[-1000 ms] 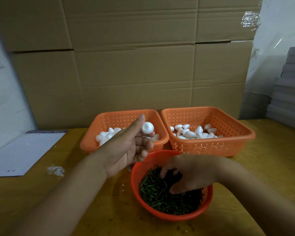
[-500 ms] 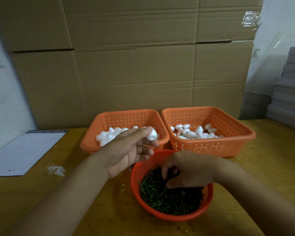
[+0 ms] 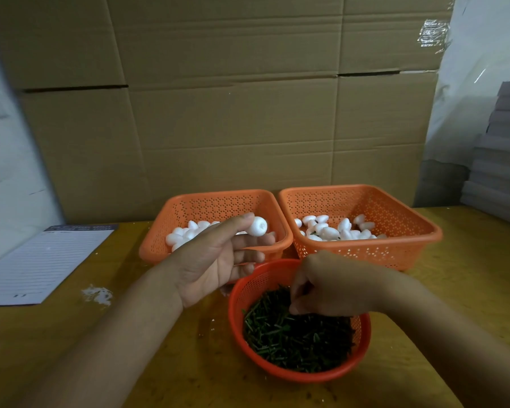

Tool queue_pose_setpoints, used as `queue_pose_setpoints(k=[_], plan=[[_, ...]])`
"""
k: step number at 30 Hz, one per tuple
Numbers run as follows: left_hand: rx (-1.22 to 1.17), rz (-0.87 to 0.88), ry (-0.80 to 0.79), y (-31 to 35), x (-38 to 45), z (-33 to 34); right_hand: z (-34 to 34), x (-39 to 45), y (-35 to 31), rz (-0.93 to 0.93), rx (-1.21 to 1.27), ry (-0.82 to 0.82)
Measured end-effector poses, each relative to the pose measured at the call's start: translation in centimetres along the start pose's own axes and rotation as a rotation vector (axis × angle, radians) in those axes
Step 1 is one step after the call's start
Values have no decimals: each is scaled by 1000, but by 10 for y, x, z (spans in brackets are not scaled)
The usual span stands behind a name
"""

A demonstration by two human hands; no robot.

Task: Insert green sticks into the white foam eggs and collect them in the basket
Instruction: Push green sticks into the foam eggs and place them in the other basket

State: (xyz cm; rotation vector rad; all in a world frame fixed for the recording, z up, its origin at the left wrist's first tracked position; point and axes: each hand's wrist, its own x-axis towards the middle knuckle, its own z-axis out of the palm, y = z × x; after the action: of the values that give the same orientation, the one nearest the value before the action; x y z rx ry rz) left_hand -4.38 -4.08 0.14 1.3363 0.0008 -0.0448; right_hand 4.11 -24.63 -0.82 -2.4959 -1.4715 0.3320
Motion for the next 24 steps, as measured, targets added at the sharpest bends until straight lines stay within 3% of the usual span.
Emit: queue_pose_setpoints(k=[14,24], plan=[[17,0,-23,1,-2,1,-6,-2,-6,-33,173,249],[25,8,-28,1,-2,0,4,3,-12,-60,41,142]])
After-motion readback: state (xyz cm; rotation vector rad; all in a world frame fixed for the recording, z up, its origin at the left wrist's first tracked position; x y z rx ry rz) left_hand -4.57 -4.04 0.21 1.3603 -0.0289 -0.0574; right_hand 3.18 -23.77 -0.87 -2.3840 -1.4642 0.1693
